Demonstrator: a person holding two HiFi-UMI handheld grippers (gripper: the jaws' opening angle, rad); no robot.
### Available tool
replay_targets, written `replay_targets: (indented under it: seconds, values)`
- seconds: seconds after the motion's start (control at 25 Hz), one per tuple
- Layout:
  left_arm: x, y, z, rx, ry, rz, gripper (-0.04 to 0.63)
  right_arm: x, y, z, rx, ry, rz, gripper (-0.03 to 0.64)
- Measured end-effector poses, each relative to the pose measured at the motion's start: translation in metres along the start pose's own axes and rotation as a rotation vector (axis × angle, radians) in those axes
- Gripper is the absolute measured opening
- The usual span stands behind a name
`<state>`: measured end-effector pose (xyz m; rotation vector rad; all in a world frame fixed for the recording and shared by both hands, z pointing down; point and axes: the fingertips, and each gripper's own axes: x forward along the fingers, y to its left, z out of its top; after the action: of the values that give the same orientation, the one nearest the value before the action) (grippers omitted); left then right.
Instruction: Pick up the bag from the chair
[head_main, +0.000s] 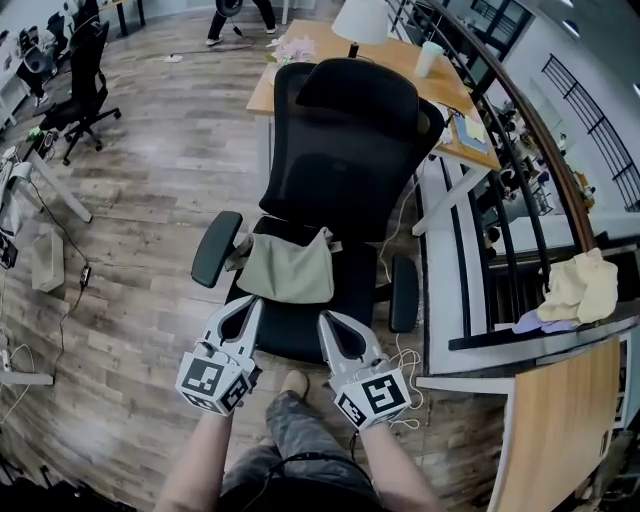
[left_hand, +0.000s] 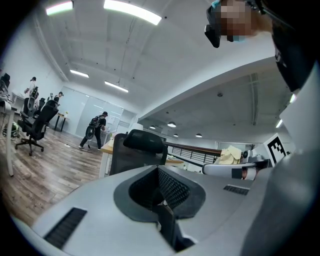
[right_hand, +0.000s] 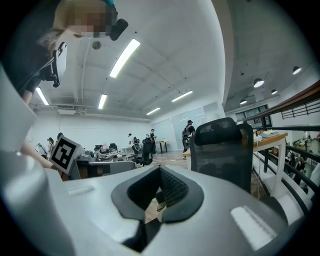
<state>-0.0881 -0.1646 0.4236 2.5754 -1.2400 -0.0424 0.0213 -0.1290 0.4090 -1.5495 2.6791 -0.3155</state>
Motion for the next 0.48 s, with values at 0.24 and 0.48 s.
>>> replay_targets:
  seconds: [0.24, 0.48]
  values:
    - [0.031, 0.006, -0.011, -0.010, 0.028, 0.002, -0.003, 0.019, -0.026, -0.006, 0.004, 0.018, 0.011, 0.008]
    - [0.058, 0.008, -0.019, -0.017, 0.048, 0.000, -0.002, 0.032, -0.050, -0.011, 0.017, 0.032, 0.008, 0.008]
